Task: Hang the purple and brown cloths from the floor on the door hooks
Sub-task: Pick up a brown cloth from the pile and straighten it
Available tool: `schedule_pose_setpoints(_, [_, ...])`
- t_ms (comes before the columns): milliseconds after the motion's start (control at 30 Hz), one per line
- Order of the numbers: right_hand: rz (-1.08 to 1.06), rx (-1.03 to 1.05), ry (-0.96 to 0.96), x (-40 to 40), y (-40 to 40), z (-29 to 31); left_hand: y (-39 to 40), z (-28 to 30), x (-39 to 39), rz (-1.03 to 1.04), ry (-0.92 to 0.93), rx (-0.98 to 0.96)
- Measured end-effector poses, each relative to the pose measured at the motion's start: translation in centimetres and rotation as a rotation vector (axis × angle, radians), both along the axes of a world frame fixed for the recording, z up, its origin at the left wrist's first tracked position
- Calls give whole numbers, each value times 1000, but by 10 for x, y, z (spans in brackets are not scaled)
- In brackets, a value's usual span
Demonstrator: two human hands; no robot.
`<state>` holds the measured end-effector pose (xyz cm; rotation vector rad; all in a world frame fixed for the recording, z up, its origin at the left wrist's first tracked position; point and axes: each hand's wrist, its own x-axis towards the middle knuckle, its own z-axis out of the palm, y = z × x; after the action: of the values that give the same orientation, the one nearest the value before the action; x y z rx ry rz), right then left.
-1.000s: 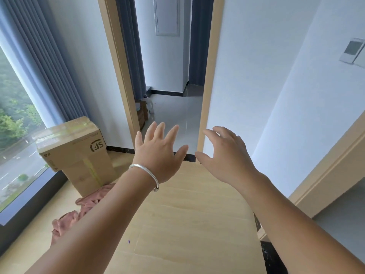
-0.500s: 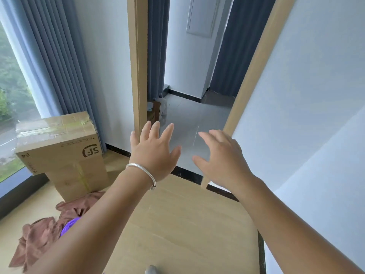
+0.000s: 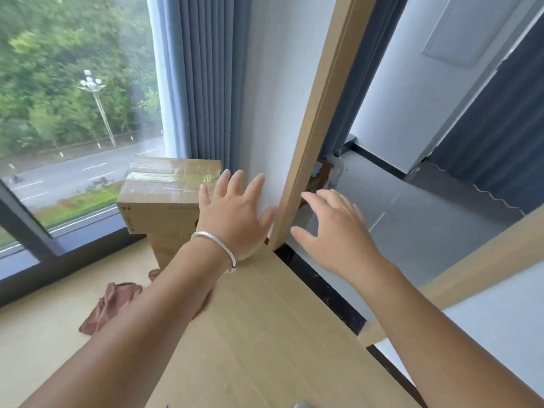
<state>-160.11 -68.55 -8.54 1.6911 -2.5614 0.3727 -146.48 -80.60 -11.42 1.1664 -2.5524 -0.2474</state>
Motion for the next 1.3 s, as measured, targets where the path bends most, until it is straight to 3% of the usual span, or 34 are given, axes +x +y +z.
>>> schedule_pose_setpoints(200, [326,35,-85,-19,-119,-35,-63,-29,17,316,-59,60])
schedule_pose_setpoints(367, [623,97,-97,-30,-211,-49,-99,-44,26,645,16,70])
schedule_pose_setpoints(633, [945,224,-148,24,-294,-97,-103,-77,76,987,-3,148])
schedule_pose_setpoints(1000, [1088,376,-114,121,-343,-220,-113,-199,169,1032,95,313])
schedule_pose_setpoints(1300, [1182,494,-79,175,-390,-390,-129,-371,225,1152,256,489])
